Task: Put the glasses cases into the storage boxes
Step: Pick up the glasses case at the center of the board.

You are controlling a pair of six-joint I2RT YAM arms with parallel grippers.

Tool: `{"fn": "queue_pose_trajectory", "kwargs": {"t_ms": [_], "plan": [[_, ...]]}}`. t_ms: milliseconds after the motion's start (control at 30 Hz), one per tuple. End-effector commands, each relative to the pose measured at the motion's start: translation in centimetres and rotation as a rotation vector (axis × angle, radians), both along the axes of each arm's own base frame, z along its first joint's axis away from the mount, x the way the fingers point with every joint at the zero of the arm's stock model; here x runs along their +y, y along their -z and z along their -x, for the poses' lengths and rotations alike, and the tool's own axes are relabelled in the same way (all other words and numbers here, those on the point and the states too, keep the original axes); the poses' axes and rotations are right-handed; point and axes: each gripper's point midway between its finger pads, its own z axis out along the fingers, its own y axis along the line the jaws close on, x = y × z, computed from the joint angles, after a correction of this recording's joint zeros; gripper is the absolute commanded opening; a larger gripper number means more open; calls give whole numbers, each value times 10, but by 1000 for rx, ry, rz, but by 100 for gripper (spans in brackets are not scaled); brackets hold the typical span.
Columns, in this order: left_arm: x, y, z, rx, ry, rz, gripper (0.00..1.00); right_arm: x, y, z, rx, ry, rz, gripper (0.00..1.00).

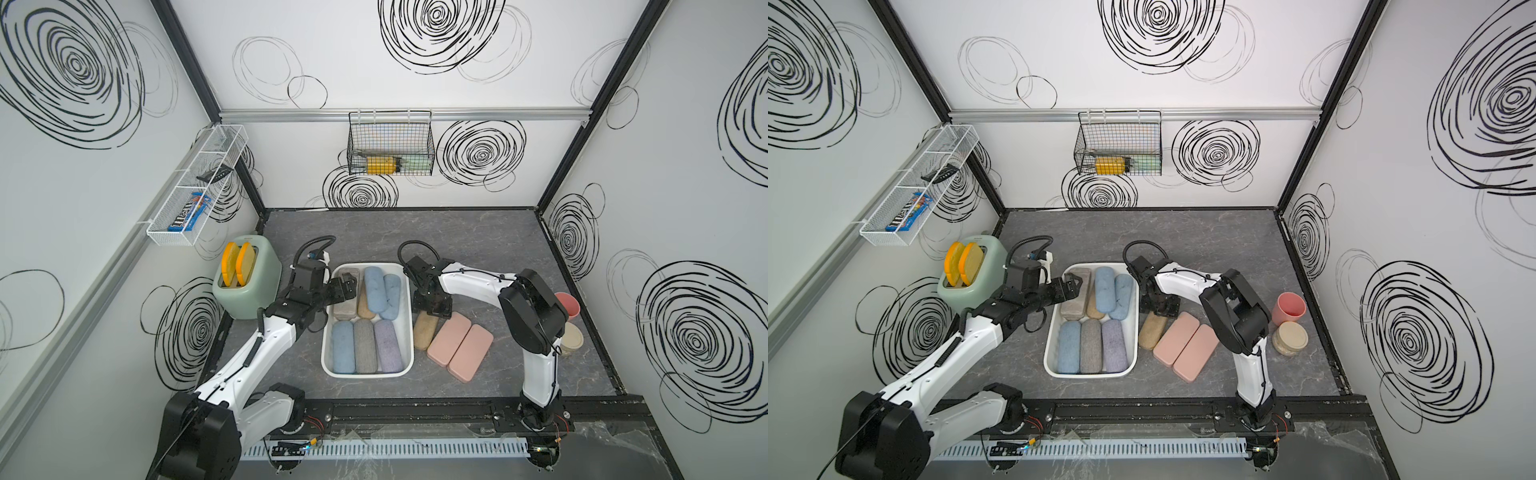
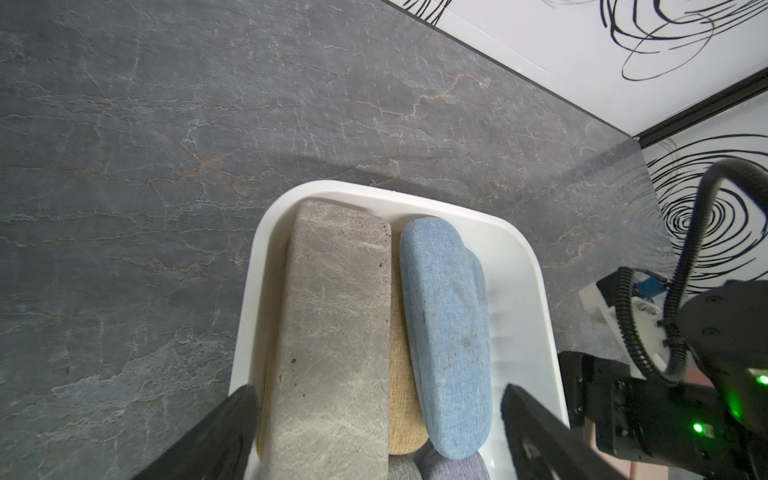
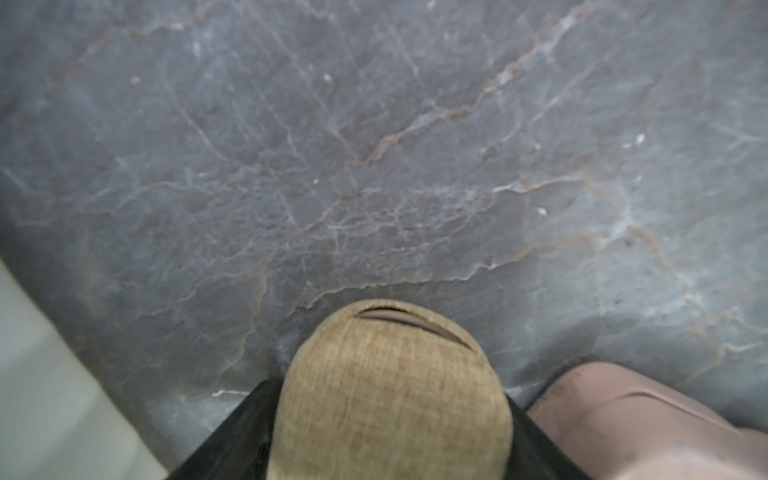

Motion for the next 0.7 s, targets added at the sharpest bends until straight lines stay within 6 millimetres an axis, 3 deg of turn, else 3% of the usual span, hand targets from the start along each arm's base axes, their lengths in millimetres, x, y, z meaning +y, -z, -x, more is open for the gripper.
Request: {"fn": "queue_pose_trajectory", "kwargs": {"t_ms": [0, 133, 367, 533, 667], "plan": [[1, -5, -4, -29, -7, 22, 95, -8, 3, 12, 23, -5, 47, 60], [1, -3, -4, -24, -8, 21, 95, -10, -16, -1, -27, -1, 60, 45], [1, 0, -4, -13, -7, 17, 97, -18, -78, -33, -177, -14, 110, 40], [-5, 0, -2, -15, 19, 37, 96, 21, -127, -48, -313, -143, 14, 40], [-4, 2, -1, -7, 19, 27, 96, 46, -147, -53, -371, -204, -8, 39]]}}
